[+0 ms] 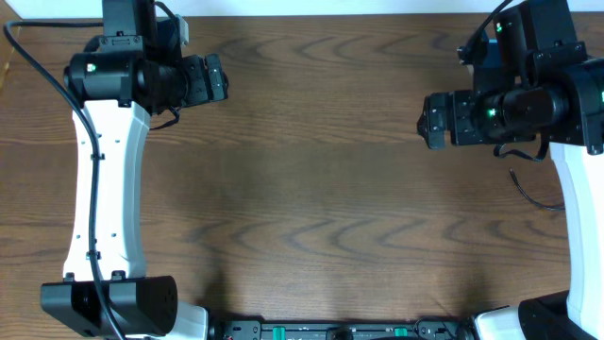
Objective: Untangle cables
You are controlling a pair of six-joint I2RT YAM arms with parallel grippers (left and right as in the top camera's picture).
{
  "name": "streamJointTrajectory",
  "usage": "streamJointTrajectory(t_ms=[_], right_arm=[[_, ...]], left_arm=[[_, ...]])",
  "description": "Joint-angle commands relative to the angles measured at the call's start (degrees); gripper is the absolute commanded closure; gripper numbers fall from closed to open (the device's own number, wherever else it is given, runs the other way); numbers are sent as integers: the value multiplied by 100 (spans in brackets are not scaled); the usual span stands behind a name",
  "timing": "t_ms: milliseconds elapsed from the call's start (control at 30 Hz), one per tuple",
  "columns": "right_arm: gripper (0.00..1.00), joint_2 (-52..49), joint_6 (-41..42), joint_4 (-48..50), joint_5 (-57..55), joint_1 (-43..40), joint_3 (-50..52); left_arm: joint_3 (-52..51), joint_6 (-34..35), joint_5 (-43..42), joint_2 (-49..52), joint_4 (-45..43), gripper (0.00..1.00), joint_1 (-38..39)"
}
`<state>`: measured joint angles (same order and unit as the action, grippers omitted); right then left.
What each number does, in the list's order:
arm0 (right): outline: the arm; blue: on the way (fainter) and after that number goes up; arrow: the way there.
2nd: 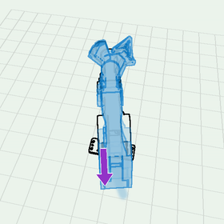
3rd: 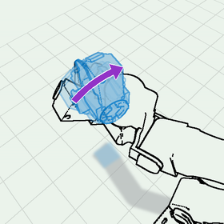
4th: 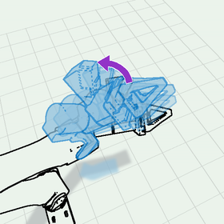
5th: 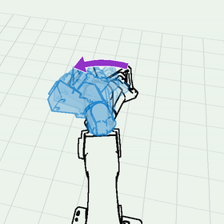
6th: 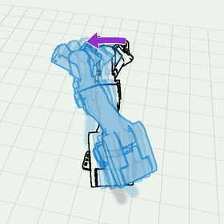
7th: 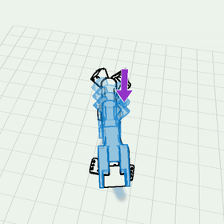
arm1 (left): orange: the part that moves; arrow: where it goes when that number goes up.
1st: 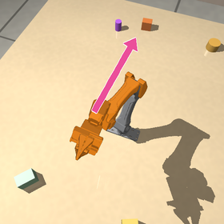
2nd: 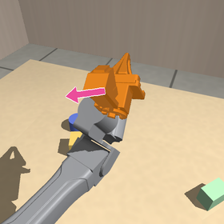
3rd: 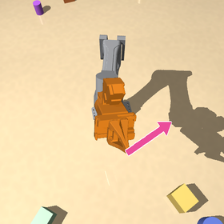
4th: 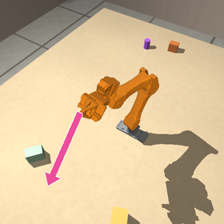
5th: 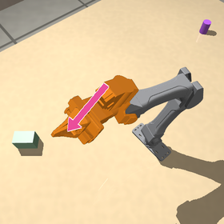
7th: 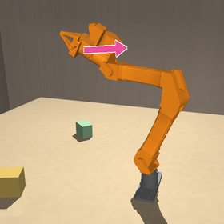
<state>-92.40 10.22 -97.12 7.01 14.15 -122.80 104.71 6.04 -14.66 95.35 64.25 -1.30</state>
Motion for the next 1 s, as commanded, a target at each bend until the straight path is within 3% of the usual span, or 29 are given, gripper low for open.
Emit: streamJointTrajectory(t_ms=[0, 233, 500, 767, 967], right_arm=[[1, 26, -402, -17, -103, 22, -35], [1, 229, -839, 251, -114, 81, 654], [1, 1851, -1073, 2944, -474, 94, 3440], [1, 3532, -1073, 4085, -1598, 94, 5499], [1, 4951, -1075, 5954, -1655, 90, 7010]], left_arm=[[9, 26, 39, 11, 17, 6, -2], [9, 26, 39, 11, 17, 6, -2], [9, 26, 39, 13, 17, 6, -2], [9, 26, 39, 11, 17, 6, -2], [9, 26, 39, 11, 17, 6, -2]])
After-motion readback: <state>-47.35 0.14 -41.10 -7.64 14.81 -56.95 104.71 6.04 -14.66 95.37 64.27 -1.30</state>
